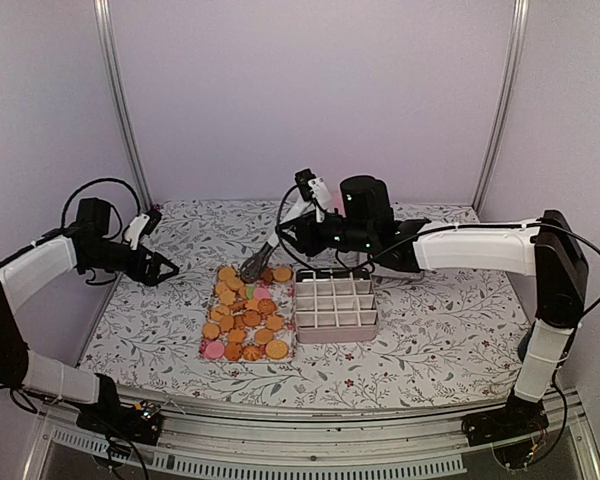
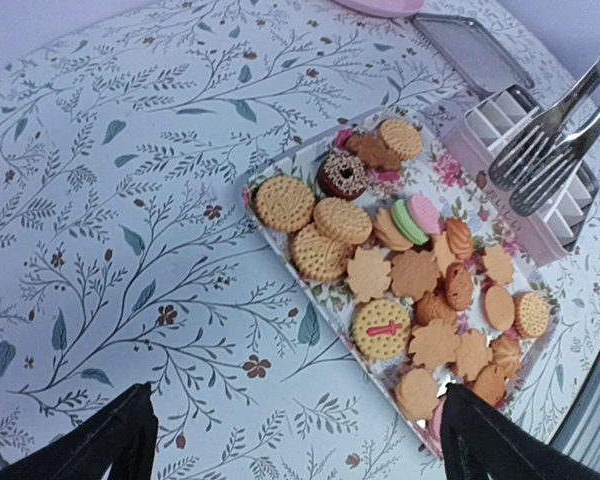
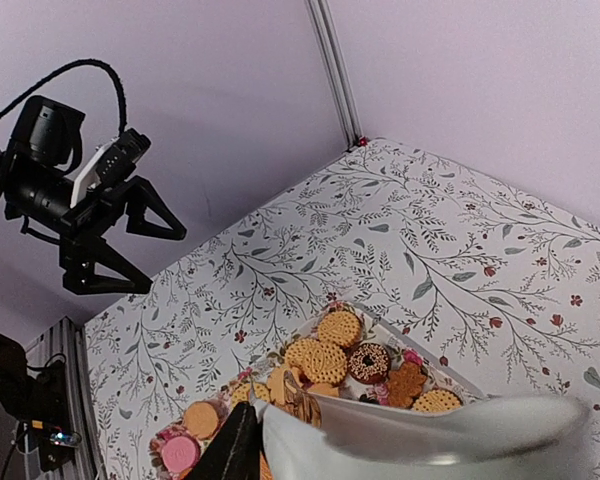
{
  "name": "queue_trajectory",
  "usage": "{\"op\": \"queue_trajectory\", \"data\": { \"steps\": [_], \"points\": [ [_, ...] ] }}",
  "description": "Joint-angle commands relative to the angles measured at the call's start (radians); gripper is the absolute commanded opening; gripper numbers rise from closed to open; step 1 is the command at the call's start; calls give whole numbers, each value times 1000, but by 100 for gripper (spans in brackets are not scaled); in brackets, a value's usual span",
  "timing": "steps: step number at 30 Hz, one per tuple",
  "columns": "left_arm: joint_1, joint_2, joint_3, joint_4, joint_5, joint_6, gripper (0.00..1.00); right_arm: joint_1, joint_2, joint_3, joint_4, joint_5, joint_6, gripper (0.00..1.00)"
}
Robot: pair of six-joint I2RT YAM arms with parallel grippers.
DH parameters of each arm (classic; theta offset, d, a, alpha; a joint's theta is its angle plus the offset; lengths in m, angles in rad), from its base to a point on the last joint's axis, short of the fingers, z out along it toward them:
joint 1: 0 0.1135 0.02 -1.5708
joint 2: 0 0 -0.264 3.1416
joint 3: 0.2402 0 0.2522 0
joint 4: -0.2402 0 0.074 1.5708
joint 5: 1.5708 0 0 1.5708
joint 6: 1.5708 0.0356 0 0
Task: Pack the cookies
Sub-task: Pick up the fake cookies from the plate.
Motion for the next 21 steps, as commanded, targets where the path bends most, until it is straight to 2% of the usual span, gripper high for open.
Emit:
{"op": "queue_trajectory", "data": {
  "steps": [1, 9, 21],
  "points": [
    [53, -53, -45, -19, -17, 64, 99, 41, 42, 25, -13, 97, -78, 34],
    [95, -80, -70, -19, 9, 71, 99, 103, 84, 37, -62, 211, -148, 36],
    [101, -79, -76, 9, 43, 45, 99, 119, 58, 13, -68, 279, -174, 40]
  ]
}}
